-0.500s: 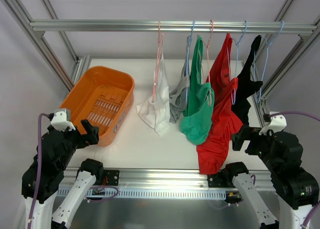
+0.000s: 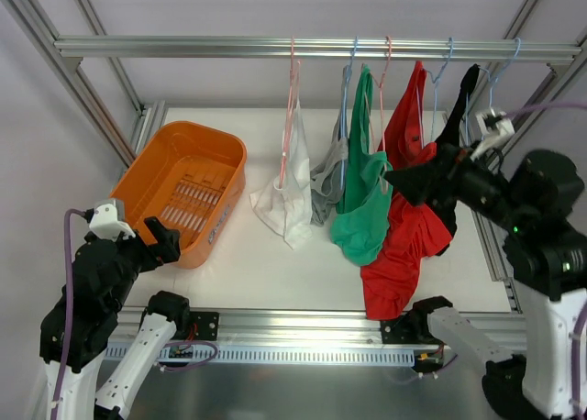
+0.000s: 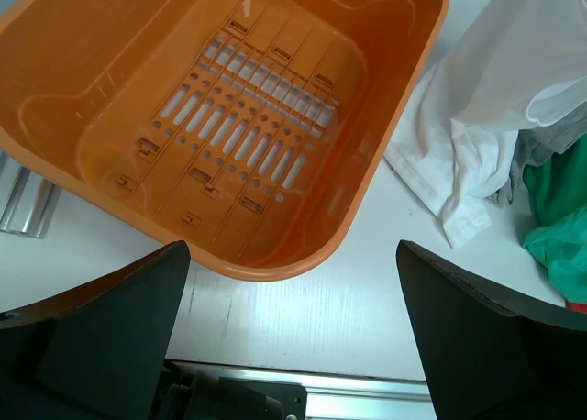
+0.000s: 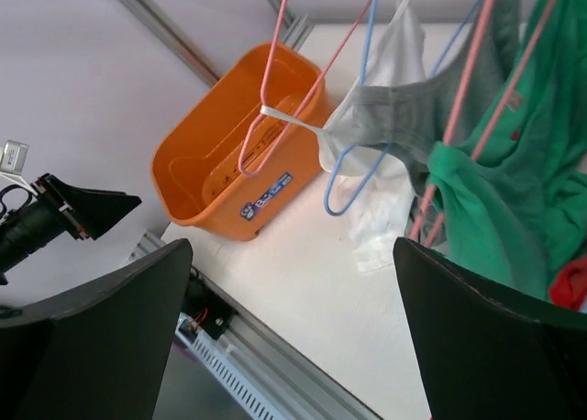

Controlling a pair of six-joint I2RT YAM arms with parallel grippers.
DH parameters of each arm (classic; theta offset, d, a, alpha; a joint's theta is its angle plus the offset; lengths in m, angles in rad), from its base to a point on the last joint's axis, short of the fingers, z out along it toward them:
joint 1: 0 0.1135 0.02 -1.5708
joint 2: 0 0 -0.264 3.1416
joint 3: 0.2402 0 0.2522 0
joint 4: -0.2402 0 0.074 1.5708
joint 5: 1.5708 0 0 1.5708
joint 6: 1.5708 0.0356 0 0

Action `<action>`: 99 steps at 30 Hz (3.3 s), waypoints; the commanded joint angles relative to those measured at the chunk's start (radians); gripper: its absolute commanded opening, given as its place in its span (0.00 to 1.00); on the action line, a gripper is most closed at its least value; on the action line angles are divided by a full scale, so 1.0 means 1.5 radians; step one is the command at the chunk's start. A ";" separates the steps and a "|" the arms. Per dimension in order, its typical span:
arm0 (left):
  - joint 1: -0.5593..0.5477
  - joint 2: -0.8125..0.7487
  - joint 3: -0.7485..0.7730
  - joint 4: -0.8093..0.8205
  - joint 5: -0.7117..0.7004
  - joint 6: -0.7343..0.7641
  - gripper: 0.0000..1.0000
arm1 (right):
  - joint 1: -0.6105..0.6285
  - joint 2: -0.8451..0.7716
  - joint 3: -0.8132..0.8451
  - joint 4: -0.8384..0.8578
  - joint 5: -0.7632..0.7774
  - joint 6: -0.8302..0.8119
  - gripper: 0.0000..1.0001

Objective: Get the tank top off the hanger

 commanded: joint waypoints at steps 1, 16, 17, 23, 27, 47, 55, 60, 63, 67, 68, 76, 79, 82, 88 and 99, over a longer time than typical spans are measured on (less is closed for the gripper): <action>0.003 0.009 -0.013 0.010 -0.020 -0.017 0.99 | 0.090 0.102 0.072 0.068 0.052 0.039 0.97; 0.004 0.019 -0.024 0.017 -0.015 -0.030 0.99 | 0.472 0.596 0.473 0.050 0.670 -0.065 0.71; 0.003 0.023 -0.023 0.017 -0.010 -0.027 0.99 | 0.473 0.620 0.477 0.052 0.685 -0.064 0.69; 0.004 0.031 -0.023 0.018 0.019 -0.013 0.99 | 0.476 0.679 0.483 0.062 0.745 -0.047 0.43; 0.004 0.024 -0.022 0.018 0.025 -0.010 0.99 | 0.482 0.684 0.481 0.071 0.787 -0.045 0.23; 0.003 0.045 -0.016 0.048 0.131 0.026 0.99 | 0.483 0.553 0.412 0.140 0.674 -0.055 0.00; 0.003 0.119 0.053 0.206 0.370 0.048 0.99 | 0.500 0.408 0.231 0.122 0.556 -0.057 0.00; 0.003 0.205 0.099 0.326 0.415 0.015 0.99 | 0.508 0.255 0.061 0.105 0.417 -0.053 0.00; 0.003 0.251 0.085 0.422 0.456 -0.019 0.99 | 0.509 0.143 -0.028 0.105 0.376 -0.043 0.00; -0.030 0.315 0.053 0.602 0.548 -0.034 0.95 | 0.509 0.033 -0.087 0.098 0.350 -0.030 0.00; -0.073 0.326 0.054 0.620 0.550 -0.025 0.91 | 0.511 0.021 -0.088 0.080 0.342 -0.027 0.00; -0.250 0.434 0.097 0.712 0.468 0.082 0.65 | 0.509 -0.023 -0.064 0.053 0.278 -0.023 0.00; -0.265 0.456 0.097 0.755 0.449 0.088 0.61 | 0.509 -0.028 -0.061 0.048 0.278 -0.022 0.00; -0.271 0.472 0.093 0.774 0.419 0.093 0.49 | 0.509 -0.030 -0.059 0.046 0.274 -0.020 0.00; -0.275 0.483 0.076 0.790 0.376 0.102 0.40 | 0.508 -0.030 -0.058 0.043 0.269 -0.023 0.00; -0.276 0.462 0.050 0.804 0.405 0.101 0.08 | 0.509 -0.029 -0.057 0.037 0.328 -0.039 0.00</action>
